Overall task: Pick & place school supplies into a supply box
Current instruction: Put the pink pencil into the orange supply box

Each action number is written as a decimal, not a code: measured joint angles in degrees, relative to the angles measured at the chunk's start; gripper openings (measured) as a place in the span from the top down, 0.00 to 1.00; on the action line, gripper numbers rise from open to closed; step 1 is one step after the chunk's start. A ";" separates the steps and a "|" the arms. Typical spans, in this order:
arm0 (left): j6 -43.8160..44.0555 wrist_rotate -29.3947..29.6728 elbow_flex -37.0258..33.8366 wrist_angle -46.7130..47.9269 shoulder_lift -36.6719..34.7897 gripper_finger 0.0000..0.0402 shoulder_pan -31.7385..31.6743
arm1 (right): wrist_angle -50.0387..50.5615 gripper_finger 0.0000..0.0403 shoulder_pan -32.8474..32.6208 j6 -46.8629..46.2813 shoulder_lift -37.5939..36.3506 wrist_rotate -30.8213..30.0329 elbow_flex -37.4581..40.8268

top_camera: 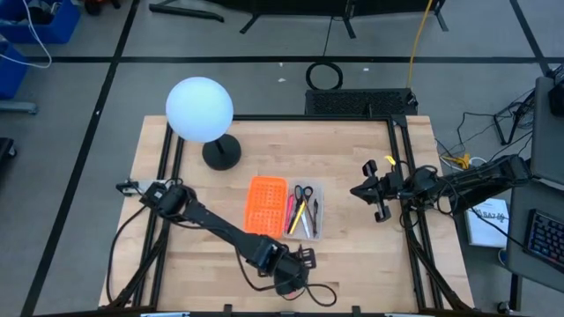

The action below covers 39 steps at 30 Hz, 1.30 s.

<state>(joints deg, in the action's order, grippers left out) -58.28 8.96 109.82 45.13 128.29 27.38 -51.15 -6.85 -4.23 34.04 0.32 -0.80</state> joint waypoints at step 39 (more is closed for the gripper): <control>-4.24 10.06 -11.74 3.27 -0.09 0.47 2.04 | 5.02 1.00 0.00 -1.11 0.07 -3.26 -0.02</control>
<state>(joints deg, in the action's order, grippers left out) -62.52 19.02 98.08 48.40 128.20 29.43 -46.13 -6.85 -5.34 34.11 -2.94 -0.82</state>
